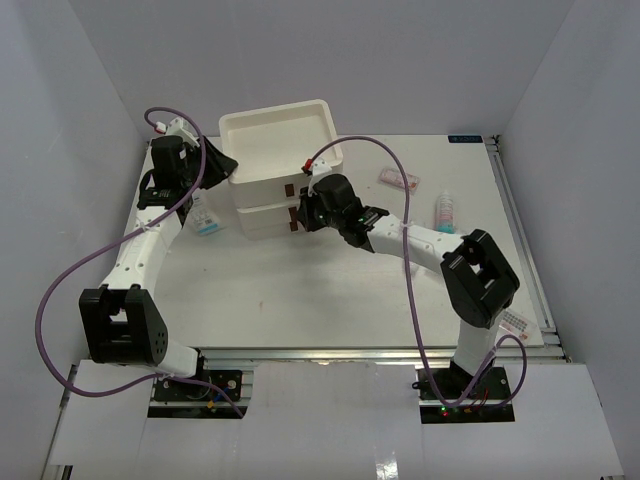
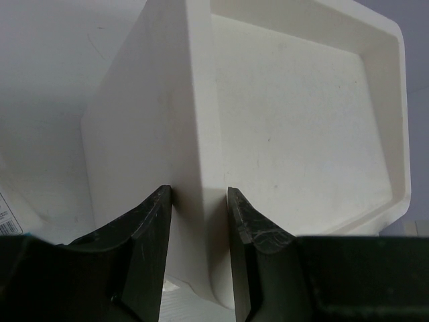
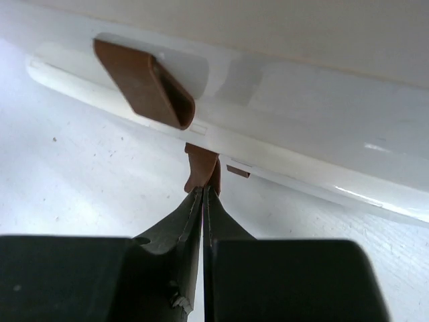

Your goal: Organize the makeup

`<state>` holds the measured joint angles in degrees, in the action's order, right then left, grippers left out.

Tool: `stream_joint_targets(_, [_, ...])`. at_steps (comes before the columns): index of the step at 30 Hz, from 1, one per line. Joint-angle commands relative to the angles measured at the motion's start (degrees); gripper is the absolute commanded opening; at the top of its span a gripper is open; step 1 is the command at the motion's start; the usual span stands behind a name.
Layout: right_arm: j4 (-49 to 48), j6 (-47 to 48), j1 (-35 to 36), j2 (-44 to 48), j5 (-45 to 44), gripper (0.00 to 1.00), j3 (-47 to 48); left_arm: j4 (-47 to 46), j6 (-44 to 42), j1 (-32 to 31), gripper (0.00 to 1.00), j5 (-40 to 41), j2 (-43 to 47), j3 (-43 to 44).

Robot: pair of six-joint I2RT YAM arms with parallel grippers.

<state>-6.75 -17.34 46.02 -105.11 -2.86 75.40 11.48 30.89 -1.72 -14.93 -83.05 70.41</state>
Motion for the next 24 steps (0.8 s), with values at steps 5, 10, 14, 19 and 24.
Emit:
stream_joint_targets(5, [-7.38,4.24,0.46,8.27,2.32,0.08,-6.84,7.60,1.00,-1.89,0.27,-8.10,0.00,-2.55])
stream_joint_targets(10, [-8.24,5.86,1.08,10.01,6.85,0.08,-9.52,7.41,1.10,-1.89,0.27,-8.32,-0.58,-2.12])
stream_joint_targets(14, [-8.75,7.93,2.74,10.13,6.70,0.27,-11.05,7.36,1.14,-1.89,0.27,-8.65,-0.80,-1.72])
stream_joint_targets(19, [-8.84,8.75,3.75,7.13,4.30,0.59,-9.08,6.62,1.51,-1.80,0.28,-9.65,-0.19,-2.55])
stream_joint_targets(24, [-7.19,8.21,5.77,2.24,-4.16,0.67,-3.57,5.25,3.50,-1.80,0.27,-10.88,1.53,-4.53])
